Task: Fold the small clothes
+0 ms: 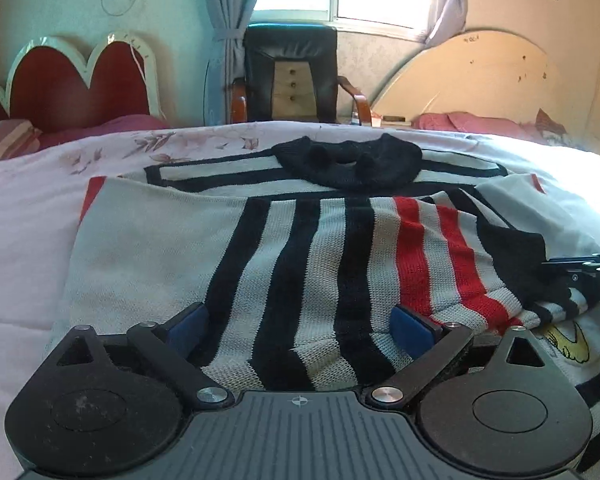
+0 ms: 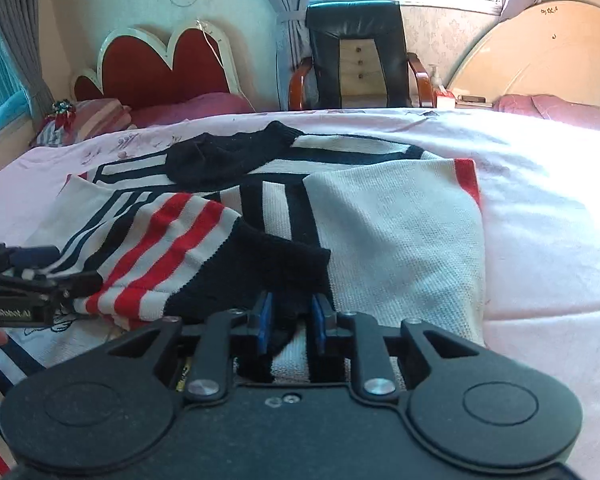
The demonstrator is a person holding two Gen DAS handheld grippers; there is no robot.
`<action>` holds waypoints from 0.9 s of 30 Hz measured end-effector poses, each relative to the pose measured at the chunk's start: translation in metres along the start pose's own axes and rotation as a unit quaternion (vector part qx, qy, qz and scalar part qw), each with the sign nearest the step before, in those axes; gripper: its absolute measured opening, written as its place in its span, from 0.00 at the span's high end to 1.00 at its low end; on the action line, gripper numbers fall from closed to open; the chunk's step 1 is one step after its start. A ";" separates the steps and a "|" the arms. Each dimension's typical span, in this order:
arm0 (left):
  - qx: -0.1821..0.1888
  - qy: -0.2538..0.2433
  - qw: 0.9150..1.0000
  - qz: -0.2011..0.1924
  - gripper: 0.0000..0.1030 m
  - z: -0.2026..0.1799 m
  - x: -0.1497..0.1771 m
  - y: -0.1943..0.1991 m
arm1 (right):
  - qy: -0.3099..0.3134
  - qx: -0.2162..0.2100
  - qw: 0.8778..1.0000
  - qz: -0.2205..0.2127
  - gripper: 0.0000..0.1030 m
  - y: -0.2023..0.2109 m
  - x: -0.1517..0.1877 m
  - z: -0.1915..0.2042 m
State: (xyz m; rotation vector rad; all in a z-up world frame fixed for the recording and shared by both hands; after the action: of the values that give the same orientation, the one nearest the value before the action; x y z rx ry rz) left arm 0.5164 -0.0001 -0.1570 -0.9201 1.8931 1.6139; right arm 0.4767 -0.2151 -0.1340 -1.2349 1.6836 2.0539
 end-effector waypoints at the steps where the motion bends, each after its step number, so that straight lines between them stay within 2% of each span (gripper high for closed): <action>1: -0.007 0.001 1.000 0.004 0.05 -0.001 -0.003 0.001 | 0.000 -0.003 1.000 0.003 0.79 0.000 -0.001 -0.001; 4: -0.033 -0.008 0.999 -0.008 0.04 -0.004 -0.004 0.018 | -0.010 -0.013 1.000 0.012 0.76 0.009 -0.008 -0.005; 8: -0.045 -0.005 0.999 -0.019 0.04 0.011 0.010 0.058 | -0.017 -0.023 1.000 -0.006 0.59 0.039 0.002 -0.014; 13: -0.047 0.037 0.998 -0.002 0.05 0.056 0.044 0.112 | -0.065 -0.061 0.996 -0.012 0.58 0.089 0.040 -0.032; 18: -0.059 0.058 0.996 0.017 0.06 0.093 0.084 0.150 | -0.102 -0.051 0.993 -0.003 0.58 0.138 0.089 -0.042; 20: -0.050 0.062 0.996 0.029 0.19 0.101 0.099 0.162 | -0.122 -0.049 0.991 0.005 0.59 0.154 0.110 -0.040; 24: -0.020 0.091 0.994 0.049 0.27 0.115 0.126 0.189 | -0.171 -0.065 0.983 0.023 0.61 0.181 0.150 -0.027; 26: 0.007 0.119 0.991 0.060 0.43 0.125 0.139 0.203 | -0.195 -0.076 0.977 0.030 0.63 0.193 0.167 -0.019; 27: 0.022 0.136 0.988 0.068 0.46 0.131 0.146 0.210 | -0.208 -0.080 0.974 0.034 0.64 0.200 0.176 -0.015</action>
State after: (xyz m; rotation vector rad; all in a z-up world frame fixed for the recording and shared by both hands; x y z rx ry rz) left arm 0.2550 0.1180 -0.1510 -1.0573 2.2112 1.5817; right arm 0.2482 -0.3509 -0.1164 -0.7192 1.4041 2.3254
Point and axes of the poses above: each gripper's, at about its wrist camera, not at the fingertips, and y roughly against the way its jaws point, z to its left, x to its underside, the point moved 3 cm from there along -y, roughly the way its jaws point, and after that the axes turned 13 degrees about y, right-handed, at the moved point
